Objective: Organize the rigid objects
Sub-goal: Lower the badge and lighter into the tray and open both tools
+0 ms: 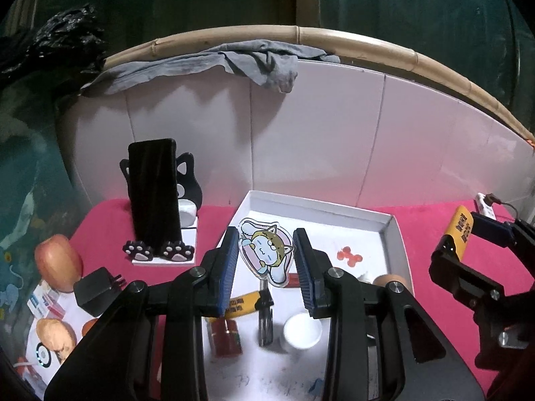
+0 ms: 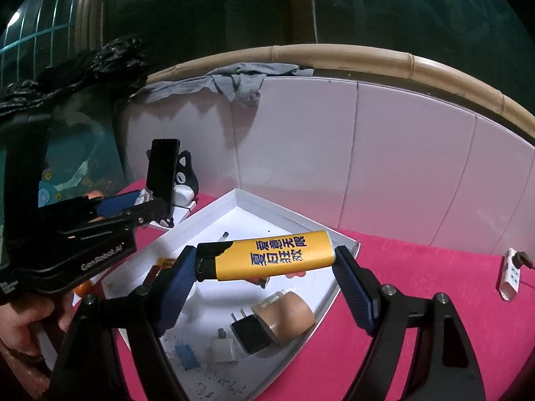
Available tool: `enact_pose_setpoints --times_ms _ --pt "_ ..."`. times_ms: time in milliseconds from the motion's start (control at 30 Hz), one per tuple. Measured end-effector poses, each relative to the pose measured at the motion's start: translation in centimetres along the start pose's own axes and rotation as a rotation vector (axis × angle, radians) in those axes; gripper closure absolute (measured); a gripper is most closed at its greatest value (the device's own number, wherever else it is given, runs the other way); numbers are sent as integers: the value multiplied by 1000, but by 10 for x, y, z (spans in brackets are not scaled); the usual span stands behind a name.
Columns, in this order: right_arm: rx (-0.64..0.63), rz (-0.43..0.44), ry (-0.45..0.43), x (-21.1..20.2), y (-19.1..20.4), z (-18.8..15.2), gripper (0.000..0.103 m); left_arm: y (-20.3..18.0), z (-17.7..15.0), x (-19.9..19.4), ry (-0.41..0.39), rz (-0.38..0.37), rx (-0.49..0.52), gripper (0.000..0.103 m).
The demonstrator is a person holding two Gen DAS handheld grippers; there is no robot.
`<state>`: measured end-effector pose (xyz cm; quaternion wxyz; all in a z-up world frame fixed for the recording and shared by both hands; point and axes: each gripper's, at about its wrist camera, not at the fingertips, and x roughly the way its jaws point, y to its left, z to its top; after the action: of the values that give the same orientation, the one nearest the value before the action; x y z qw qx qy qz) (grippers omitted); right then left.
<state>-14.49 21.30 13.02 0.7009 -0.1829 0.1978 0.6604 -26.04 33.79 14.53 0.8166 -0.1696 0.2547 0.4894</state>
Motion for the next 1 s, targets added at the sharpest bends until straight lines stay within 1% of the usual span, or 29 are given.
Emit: enact_pose_setpoints --times_ms 267,500,633,800,1000 --pt "8 -16 4 10 3 4 21 -7 6 6 -4 16 9 70" --pt "8 -40 56 33 -1 -2 21 -2 4 29 61 36 0 70" --pt "17 -46 73 39 -6 -7 21 1 -2 43 95 53 8 70" --pt "14 -48 89 45 -7 -10 21 1 -10 55 119 53 -1 70" --pt "3 -56 113 58 -4 -14 21 -2 -14 63 129 51 -8 70"
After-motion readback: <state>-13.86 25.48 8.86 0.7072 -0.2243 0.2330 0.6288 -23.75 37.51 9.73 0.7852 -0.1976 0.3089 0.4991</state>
